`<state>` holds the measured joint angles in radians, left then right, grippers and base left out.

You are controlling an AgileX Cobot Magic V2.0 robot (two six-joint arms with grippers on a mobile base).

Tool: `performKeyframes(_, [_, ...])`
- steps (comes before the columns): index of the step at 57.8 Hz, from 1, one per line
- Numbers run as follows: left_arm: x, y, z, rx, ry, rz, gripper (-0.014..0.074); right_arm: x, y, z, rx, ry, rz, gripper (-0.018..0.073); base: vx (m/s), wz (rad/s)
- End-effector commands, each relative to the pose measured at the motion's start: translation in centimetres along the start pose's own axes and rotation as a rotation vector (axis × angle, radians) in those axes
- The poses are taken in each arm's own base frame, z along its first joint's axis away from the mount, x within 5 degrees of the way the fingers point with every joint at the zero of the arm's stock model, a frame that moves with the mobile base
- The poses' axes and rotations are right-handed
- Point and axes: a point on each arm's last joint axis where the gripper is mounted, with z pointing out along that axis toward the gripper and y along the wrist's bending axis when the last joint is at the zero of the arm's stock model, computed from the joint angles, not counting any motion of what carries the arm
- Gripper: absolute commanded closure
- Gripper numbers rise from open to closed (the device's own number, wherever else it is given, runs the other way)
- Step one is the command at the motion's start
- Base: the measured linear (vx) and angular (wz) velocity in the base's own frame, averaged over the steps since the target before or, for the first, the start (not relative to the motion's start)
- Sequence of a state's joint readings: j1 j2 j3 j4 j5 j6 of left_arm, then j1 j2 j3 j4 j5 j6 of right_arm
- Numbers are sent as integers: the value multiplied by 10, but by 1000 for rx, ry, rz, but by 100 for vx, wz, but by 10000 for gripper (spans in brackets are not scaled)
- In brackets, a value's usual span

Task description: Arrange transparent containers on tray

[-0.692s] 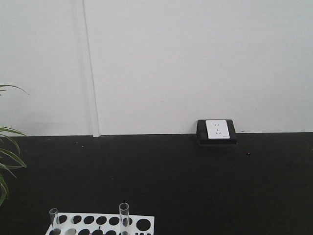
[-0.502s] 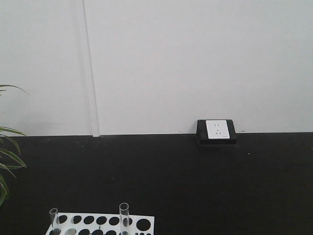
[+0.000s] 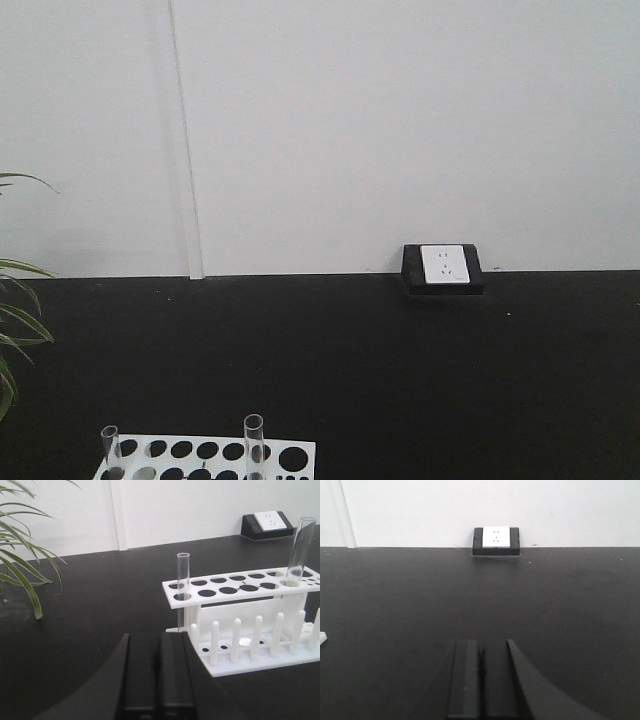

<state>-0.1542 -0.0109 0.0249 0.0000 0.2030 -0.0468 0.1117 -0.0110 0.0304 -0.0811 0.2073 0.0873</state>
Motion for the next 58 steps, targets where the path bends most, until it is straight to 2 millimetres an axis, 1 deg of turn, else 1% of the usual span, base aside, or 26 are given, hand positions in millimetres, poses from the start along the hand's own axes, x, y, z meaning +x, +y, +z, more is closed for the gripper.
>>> performKeyframes(1, [5, 0, 1, 9, -63, 0, 594, -5, 1, 0, -7, -80, -17, 571, 0, 0])
performKeyframes(10, [4, 0, 1, 10, -74, -1, 594, -11, 1, -1, -11, -149, -34, 571, 0, 0])
performKeyframes(20, [-4, -1, 0, 14, -158, -2, 594, -19, 2, -2, -18, -233, -35, 571, 0, 0])
performKeyframes(24, [-13, -1, -2, 18, -246, -2, 594, -26, 3, -5, -27, -314, -19, 571, 0, 0])
performKeyframes(31, [-40, -2, -11, 29, -431, -22, 594, -45, 3, -11, -45, -463, 60, 571, 0, 0])
performKeyframes(35, [-57, -3, -18, 32, -479, -21, 594, -65, 2, -20, -48, -524, 84, 571, 0, 0])
performKeyframes(40, [-93, -4, -31, 27, -536, 9, 594, -100, 2, -34, -44, -576, 64, 571, 0, 0])
performKeyframes(43, [-117, -6, -36, 19, -555, 42, 594, -130, 2, -44, -36, -610, 33, 571, 0, 0])
performKeyframes(44, [-127, -6, -37, 14, -560, 58, 594, -138, 2, -43, -31, -599, 20, 571, 0, -1])
performKeyframes(45, [-135, -6, -37, 11, -563, 71, 594, -149, 2, -47, -28, -615, 9, 571, 0, -1])
performKeyframes(46, [-142, -7, -36, 7, -565, 83, 594, -157, 2, -44, -25, -604, -2, 571, 0, -1])
performKeyframes(47, [-152, -7, -35, 2, -565, 99, 594, -167, 3, -46, -21, -612, -16, 571, 0, -1])
performKeyframes(50, [-173, -8, -25, -3, -542, 119, 594, -187, 3, -36, -14, -585, -40, 571, 0, -1])
performKeyframes(52, [-191, -9, -18, -3, -539, 120, 594, -200, 3, -28, -13, -567, -45, 571, 0, 0])
performKeyframes(55, [-207, -10, -4, 0, -513, 111, 594, -216, 4, -16, -14, -546, -45, 571, 0, 0])
performKeyframes(56, [-213, -10, 3, 0, -498, 109, 594, -219, 4, -7, -14, -523, -45, 571, 0, 0])
performKeyframes(58, [-220, -11, 14, 1, -477, 107, 594, -227, 4, 2, -15, -514, -45, 571, 0, 0])
